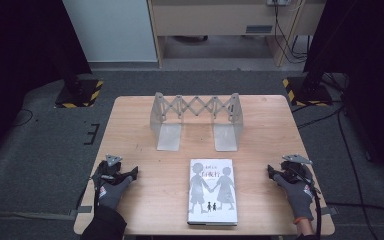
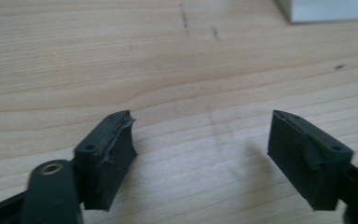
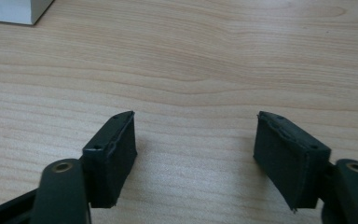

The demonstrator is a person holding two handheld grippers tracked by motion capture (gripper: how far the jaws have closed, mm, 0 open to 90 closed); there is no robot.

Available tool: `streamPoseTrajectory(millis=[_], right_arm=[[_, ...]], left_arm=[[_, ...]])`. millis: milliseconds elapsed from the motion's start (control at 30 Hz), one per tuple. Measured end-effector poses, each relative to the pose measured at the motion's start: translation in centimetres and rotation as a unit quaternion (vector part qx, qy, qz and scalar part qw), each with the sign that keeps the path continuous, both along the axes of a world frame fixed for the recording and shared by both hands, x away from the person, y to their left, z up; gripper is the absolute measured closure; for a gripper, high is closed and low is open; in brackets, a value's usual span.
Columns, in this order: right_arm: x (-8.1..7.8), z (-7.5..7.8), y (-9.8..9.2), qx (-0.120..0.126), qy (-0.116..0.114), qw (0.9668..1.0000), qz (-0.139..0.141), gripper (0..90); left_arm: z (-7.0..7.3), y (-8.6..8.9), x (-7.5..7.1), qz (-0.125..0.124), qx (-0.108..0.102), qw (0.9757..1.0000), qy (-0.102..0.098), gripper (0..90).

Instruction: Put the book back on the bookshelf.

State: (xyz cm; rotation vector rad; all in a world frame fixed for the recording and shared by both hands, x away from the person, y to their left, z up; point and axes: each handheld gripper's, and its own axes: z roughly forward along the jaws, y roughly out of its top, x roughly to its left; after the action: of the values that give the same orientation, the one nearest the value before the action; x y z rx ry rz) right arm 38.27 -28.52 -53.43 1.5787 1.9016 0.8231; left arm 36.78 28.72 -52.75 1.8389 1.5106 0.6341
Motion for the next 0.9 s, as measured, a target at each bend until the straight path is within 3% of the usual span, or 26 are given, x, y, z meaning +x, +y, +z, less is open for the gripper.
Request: streamPoseTrajectory(millis=[267, 600, 900], right_arm=[[-0.7, 1.3, 0.4, 0.02, -0.029, 0.9987, 0.037, 32.8], [-1.2, 2.9, 1.2, 0.025, -0.059, 0.9962, 0.059, 33.1], [-1.6, 4.5, 2.1, 0.042, -0.083, 0.9925, 0.08, 32.7]], left_arm=[[1.5, -1.2, -1.1, -0.02, -0.02, 0.9989, -0.037, 22.7], [2.4, -2.7, -1.7, -0.053, -0.039, 0.9975, -0.025, 18.7], [3.0, -3.3, -2.0, -0.065, -0.045, 0.9961, -0.04, 22.4]])
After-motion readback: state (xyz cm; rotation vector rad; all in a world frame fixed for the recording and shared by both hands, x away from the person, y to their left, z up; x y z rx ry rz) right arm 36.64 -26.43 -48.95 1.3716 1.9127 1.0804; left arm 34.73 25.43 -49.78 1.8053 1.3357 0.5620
